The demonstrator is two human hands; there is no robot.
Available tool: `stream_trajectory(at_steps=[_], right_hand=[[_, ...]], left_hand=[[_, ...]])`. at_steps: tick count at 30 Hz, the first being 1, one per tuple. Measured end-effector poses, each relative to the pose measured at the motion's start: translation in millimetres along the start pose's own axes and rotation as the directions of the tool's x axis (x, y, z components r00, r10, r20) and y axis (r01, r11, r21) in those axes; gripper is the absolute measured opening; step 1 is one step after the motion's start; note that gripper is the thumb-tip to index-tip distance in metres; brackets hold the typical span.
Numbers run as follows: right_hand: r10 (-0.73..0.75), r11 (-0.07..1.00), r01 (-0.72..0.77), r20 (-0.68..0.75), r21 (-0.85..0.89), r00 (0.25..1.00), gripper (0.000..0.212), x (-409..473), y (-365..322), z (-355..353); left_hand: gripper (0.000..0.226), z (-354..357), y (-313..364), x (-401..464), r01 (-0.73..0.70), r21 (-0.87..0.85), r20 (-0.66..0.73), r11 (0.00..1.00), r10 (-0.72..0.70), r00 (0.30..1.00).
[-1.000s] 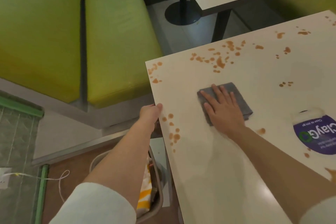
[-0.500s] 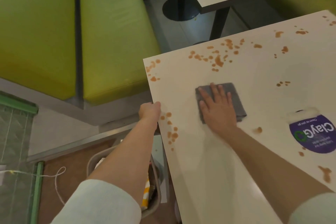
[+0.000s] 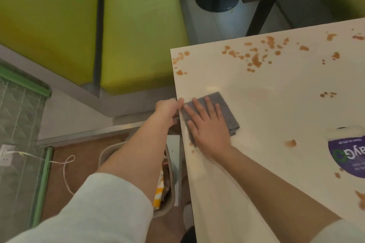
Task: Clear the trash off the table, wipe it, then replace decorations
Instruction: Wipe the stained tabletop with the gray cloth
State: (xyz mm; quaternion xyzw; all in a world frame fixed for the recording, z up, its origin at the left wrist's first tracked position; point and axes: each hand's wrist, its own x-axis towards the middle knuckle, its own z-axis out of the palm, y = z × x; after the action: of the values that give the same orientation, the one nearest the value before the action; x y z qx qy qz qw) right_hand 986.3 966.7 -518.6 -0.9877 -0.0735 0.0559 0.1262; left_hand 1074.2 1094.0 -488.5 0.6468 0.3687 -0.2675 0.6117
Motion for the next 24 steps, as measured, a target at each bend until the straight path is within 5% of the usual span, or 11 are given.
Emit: stream_trajectory(at_steps=[4,10,15,21,24], right_hand=[[-0.151,0.988,0.153,0.059,-0.023,0.987,0.05,-13.2,13.0,-1.0],[0.028,1.0,-0.028,-0.02,0.004,0.999,0.05,11.4,13.5,-4.5],[-0.282,0.957,0.288,0.119,-0.031,0.952,0.049,-49.0,19.5,-5.1],[0.125,0.99,-0.127,-0.029,-0.055,0.992,0.052,-13.9,37.8,-6.5],[-0.047,0.998,0.047,0.001,-0.046,0.999,0.053,-48.8,0.3,4.1]], left_hand=[[0.023,-3.1,0.8,1.8,0.036,-0.047,0.025,0.998,-0.035,0.999],[0.025,-7.0,4.0,-3.3,0.059,-0.053,0.036,0.997,-0.057,0.998],[0.024,-6.2,1.0,-1.2,0.029,-0.073,0.032,0.997,-0.026,0.999],[0.018,-4.6,-2.5,-0.9,0.007,-0.072,-0.022,0.997,-0.009,1.0],[0.015,-0.1,-1.4,-4.1,-0.013,-0.065,-0.034,0.998,0.011,0.999]])
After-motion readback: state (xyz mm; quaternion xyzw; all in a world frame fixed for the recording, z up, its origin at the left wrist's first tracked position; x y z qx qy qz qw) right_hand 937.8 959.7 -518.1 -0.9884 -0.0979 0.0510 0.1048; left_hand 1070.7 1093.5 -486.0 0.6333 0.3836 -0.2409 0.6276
